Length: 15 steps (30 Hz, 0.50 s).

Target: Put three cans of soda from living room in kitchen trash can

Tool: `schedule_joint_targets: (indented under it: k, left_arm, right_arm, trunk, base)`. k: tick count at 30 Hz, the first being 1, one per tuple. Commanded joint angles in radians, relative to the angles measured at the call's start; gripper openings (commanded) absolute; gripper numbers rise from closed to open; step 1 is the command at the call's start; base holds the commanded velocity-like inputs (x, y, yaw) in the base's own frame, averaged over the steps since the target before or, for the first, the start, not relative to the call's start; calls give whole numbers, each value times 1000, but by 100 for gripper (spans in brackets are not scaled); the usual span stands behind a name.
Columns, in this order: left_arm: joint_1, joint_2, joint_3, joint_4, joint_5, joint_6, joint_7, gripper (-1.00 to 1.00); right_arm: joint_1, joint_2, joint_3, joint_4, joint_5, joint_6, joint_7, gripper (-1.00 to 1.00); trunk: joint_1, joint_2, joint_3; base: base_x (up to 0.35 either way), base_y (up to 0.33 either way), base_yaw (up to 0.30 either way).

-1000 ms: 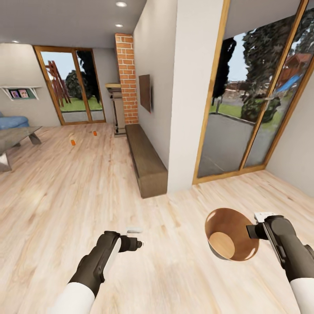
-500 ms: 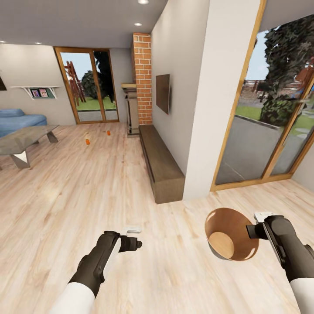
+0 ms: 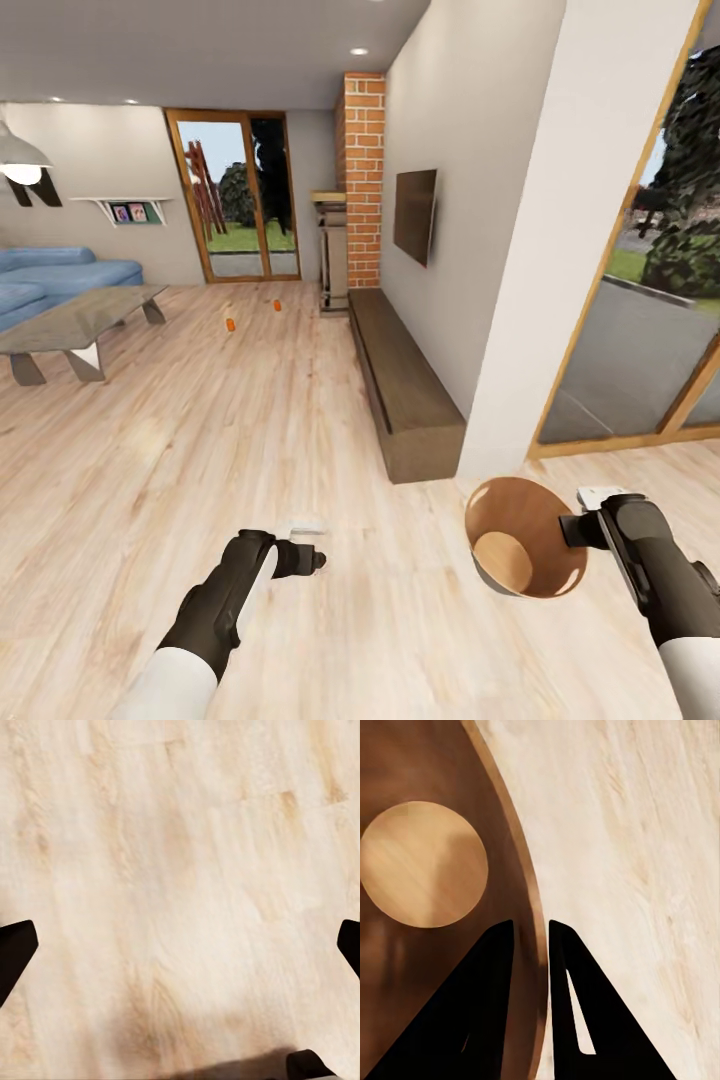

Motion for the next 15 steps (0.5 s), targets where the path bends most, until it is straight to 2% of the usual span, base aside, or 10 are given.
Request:
schedule_joint_targets:
  k: [1,7,15]
  left_arm:
    - [0,0,0,0,0,0,0,100]
    - [0,0,0,0,0,0,0,100]
    - [0,0,0,0,0,-3,0,100]
  right_arm:
    - [0,0,0,0,-14,1,5,-100]
    - [0,1,0,0,-14,1,5,-100]
    - [0,2,0,0,-14,1,5,-100]
  trunk:
    - [0,0,0]
    - [0,0,0]
    - [0,0,0]
  base:
    - [285,206,245]
    - [287,175,249]
    - [296,-31,251]
